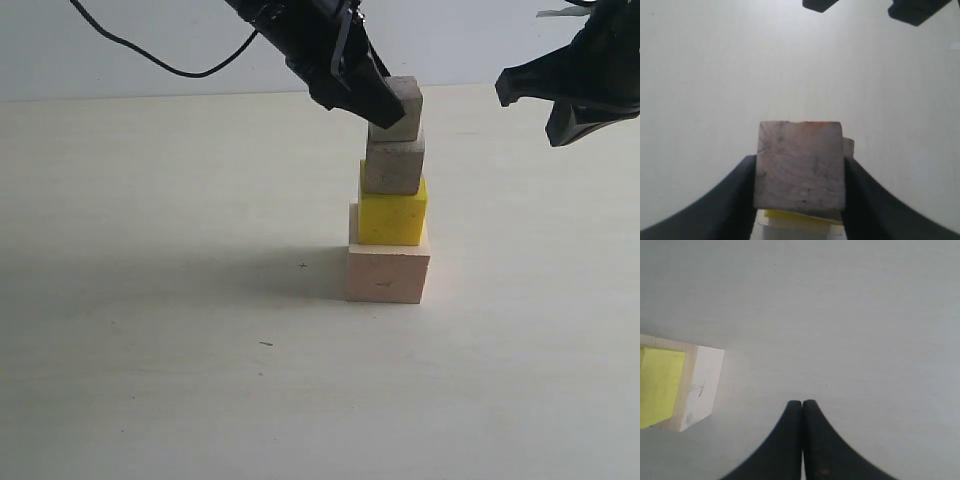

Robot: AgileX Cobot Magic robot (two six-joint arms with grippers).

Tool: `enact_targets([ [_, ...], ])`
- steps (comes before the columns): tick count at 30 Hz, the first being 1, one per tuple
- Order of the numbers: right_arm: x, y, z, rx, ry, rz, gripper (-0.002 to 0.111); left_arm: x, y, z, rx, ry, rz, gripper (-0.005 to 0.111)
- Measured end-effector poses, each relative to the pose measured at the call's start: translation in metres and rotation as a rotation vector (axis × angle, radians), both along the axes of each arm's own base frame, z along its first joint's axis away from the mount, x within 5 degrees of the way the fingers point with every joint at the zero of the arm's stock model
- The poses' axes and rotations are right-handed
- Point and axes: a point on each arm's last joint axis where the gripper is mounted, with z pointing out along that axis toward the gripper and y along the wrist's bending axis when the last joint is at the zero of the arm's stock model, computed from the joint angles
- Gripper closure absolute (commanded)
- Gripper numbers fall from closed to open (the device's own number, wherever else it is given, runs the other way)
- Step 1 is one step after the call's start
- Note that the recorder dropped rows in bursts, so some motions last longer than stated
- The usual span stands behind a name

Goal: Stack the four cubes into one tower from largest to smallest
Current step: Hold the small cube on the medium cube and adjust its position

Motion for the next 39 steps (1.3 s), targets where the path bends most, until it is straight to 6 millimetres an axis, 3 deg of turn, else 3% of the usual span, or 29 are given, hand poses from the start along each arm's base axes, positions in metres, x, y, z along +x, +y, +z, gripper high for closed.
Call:
enact_targets([
  [3, 0.0, 0.0, 0.0, 0.0, 0.0, 0.0, 0.108, 0.0, 0.0, 0.0, 0.0, 0.0, 0.0, 0.105],
  [4, 0.0, 0.0, 0.0, 0.0, 0.0, 0.0, 0.108, 0.0, 0.0, 0.0, 0.0, 0.0, 0.0, 0.107],
  [39, 0.0, 0.0, 0.0, 0.0, 0.0, 0.0, 0.108, -0.0029, -0.0002, 0.0004, -0.012, -0.059, -0.104, 0.107],
])
